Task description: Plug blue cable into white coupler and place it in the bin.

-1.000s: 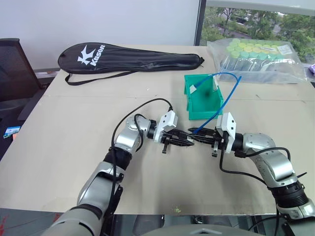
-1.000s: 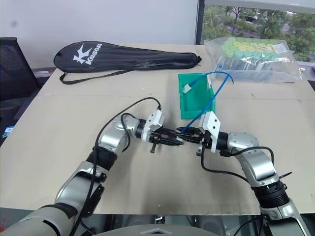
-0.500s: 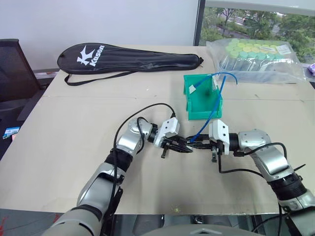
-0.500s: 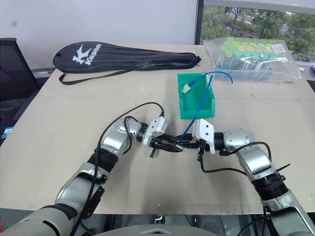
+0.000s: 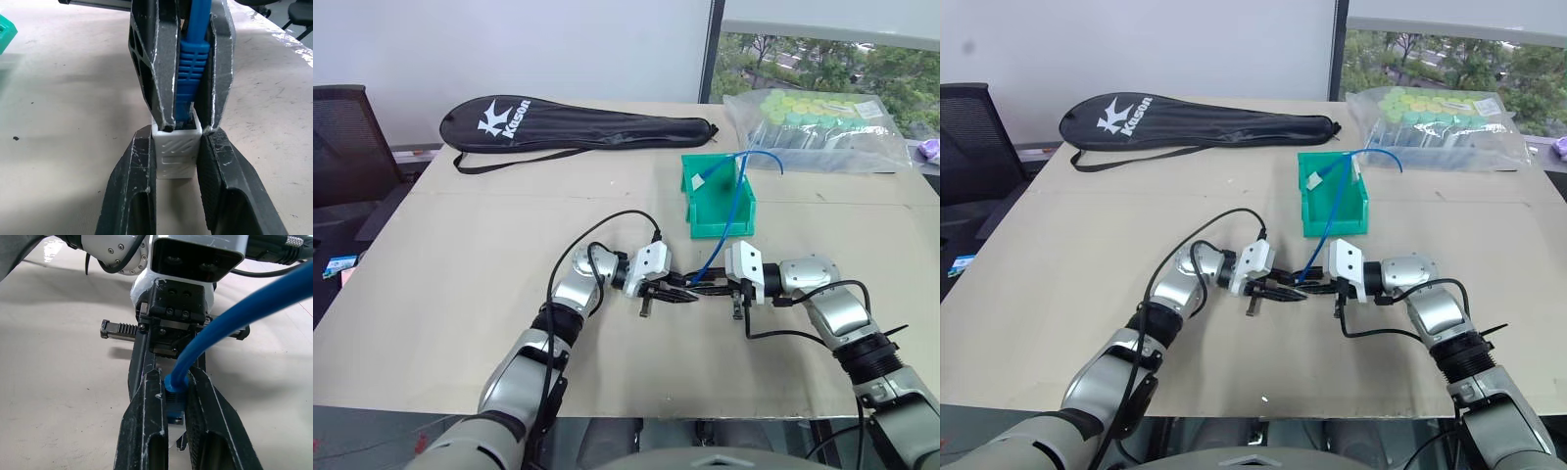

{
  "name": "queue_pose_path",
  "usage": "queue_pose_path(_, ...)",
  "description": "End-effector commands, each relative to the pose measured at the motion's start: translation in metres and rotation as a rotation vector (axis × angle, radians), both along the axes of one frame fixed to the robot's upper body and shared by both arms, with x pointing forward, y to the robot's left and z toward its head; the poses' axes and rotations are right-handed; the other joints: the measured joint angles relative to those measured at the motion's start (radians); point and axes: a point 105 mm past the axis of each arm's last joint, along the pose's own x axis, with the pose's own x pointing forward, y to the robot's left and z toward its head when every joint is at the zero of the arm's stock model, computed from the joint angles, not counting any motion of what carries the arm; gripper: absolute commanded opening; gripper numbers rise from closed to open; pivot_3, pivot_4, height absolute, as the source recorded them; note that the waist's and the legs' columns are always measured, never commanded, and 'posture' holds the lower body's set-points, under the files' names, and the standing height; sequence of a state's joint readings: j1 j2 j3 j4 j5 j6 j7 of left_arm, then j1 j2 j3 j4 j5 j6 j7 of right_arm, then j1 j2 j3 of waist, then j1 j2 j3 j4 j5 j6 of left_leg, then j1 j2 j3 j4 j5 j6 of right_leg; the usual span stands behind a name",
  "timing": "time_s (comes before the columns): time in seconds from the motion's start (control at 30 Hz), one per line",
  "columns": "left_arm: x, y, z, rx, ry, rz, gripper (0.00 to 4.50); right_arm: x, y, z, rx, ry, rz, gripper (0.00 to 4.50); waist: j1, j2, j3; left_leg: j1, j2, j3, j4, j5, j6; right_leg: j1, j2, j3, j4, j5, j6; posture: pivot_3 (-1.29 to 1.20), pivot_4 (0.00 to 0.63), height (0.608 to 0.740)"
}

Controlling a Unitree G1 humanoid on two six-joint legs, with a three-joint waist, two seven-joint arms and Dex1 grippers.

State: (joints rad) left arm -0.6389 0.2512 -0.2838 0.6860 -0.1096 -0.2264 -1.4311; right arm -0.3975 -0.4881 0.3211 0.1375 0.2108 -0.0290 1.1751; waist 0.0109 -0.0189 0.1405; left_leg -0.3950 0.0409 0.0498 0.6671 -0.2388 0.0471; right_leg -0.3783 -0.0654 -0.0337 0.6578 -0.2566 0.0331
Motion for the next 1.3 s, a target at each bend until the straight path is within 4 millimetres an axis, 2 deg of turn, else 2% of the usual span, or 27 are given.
queue_pose_path(0.03, -0.005, -0.02, 0.013, -0.059, -0.05, -0.055, 0.53, -0.021, -0.001, -0.075, -0.203, 0.205, -0.011, 0.0, 0.0, -0.001, -0.007, 0.0, 0.0, 0.0, -0.001, 0.0, 0.0, 0.0, -0.001, 0.0, 0.0, 0.0, 0.0, 0.0, 0.15, 0.74)
queue_pose_path(0.17, -0.004, -0.015, 0.011, -0.049, -0.038, -0.038, 0.53, -0.013, 0.011, -0.037, 0.001, 0.189, -0.042, 0.0, -0.003, -0.001, -0.01, 0.0, 0.0, -0.001, -0.002, 0.0, 0.0, 0.0, -0.001, 0.002, 0.0, 0.0, -0.001, 0.0, 0.15, 0.74)
queue_pose_path(0.2, -0.004, -0.013, 0.011, -0.049, -0.038, -0.028, 1.33, -0.01, 0.009, -0.028, 0.032, 0.17, -0.051, 0.0, -0.004, -0.001, -0.009, 0.0, 0.0, -0.002, -0.002, 0.0, 0.0, 0.0, -0.002, 0.002, 0.0, 0.0, -0.001, 0.0, 0.15, 0.74)
queue_pose_path(0.23, -0.004, -0.01, 0.01, -0.049, -0.042, -0.018, 1.57, -0.008, 0.008, -0.021, 0.055, 0.156, -0.061, 0.0, -0.004, 0.0, -0.009, 0.0, 0.0, -0.001, -0.002, 0.0, 0.0, -0.001, -0.002, 0.002, 0.0, 0.0, -0.001, 0.0, 0.15, 0.74)
queue_pose_path(0.3, -0.005, -0.005, 0.007, -0.041, -0.05, 0.007, 2.35, -0.006, 0.006, -0.005, 0.106, 0.134, -0.076, 0.0, -0.005, 0.002, -0.008, -0.002, 0.0, -0.001, -0.003, 0.0, 0.0, -0.002, -0.004, 0.002, 0.0, 0.0, -0.001, 0.0, 0.15, 0.74)
queue_pose_path(0.47, -0.009, 0.014, 0.005, -0.021, -0.058, 0.051, 2.35, -0.006, 0.004, 0.025, 0.18, 0.089, -0.094, 0.0, -0.016, 0.002, -0.007, -0.012, -0.002, 0.002, -0.012, 0.0, 0.0, -0.016, -0.005, 0.006, -0.001, 0.001, -0.001, 0.0, 0.15, 0.74)
queue_pose_path(0.57, -0.013, 0.03, 0.01, -0.02, -0.052, 0.095, 2.35, -0.007, 0.004, 0.041, 0.211, 0.062, -0.098, 0.0, -0.021, 0.003, -0.006, -0.021, -0.001, 0.001, -0.013, 0.0, 0.0, -0.026, -0.004, 0.004, 0.001, 0.003, 0.002, 0.0, 0.15, 0.74)
queue_pose_path(0.63, -0.015, 0.041, 0.015, -0.019, -0.051, 0.139, 2.35, -0.005, 0.001, 0.051, 0.223, 0.039, -0.112, 0.0, -0.022, 0.004, -0.004, -0.021, -0.002, 0.001, -0.015, 0.0, 0.0, -0.027, -0.003, 0.004, 0.0, 0.003, 0.003, 0.0, 0.15, 0.74)
queue_pose_path(0.8, -0.021, 0.068, 0.057, -0.125, 0.007, 0.363, 2.35, 0.011, -0.001, 0.098, 0.333, 0.033, -0.173, 0.0, -0.024, 0.006, 0.011, -0.021, -0.001, 0.001, -0.015, 0.0, 0.0, -0.027, -0.001, 0.004, 0.001, 0.003, 0.003, 0.0, 0.15, 0.74)
queue_pose_path(0.9, -0.021, 0.074, 0.077, -0.167, 0.005, 0.488, 2.35, 0.023, -0.002, 0.117, 0.375, 0.054, -0.216, 0.0, -0.017, 0.005, 0.012, -0.021, -0.001, 0.0, -0.014, 0.001, 0.0, -0.026, -0.001, 0.003, 0.002, 0.003, 0.003, 0.0, 0.15, 0.74)
queue_pose_path(1.0, -0.013, 0.076, 0.102, -0.22, -0.017, 0.644, 2.35, 0.051, -0.005, 0.131, 0.361, 0.068, -0.295, 0.0, -0.015, 0.004, 0.013, -0.022, -0.003, 0.0, -0.014, 0.001, 0.0, -0.026, 0.002, 0.003, 0.001, 0.003, 0.003, 0.0, 0.15, 0.74)
queue_pose_path(1.17, -0.005, 0.072, 0.132, -0.257, -0.04, 0.789, 2.35, 0.098, -0.01, 0.132, 0.27, 0.079, -0.431, 0.0, -0.02, 0.002, 0.016, -0.021, -0.004, 0.003, -0.013, 0.001, 0.0, -0.026, 0.003, 0.003, 0.0, 0.003, 0.004, 0.0, 0.15, 0.74)
queue_pose_path(1.27, -0.008, 0.067, 0.139, -0.236, -0.046, 0.787, 2.39, 0.115, -0.01, 0.135, 0.256, 0.083, -0.452, 1.12, -0.021, 0.002, 0.016, -0.021, -0.004, 0.004, -0.014, 0.001, 0.0, -0.026, 0.004, 0.004, 0.0, 0.003, 0.004, 0.0, 0.15, 0.74)
queue_pose_path(1.3, -0.008, 0.066, 0.14, -0.235, -0.042, 0.791, 2.39, 0.119, -0.01, 0.136, 0.248, 0.084, -0.453, 1.63, -0.022, 0.002, 0.016, -0.021, -0.004, 0.004, -0.014, 0.001, 0.0, -0.026, 0.004, 0.004, 0.0, 0.003, 0.004, 0.0, 0.15, 0.74)
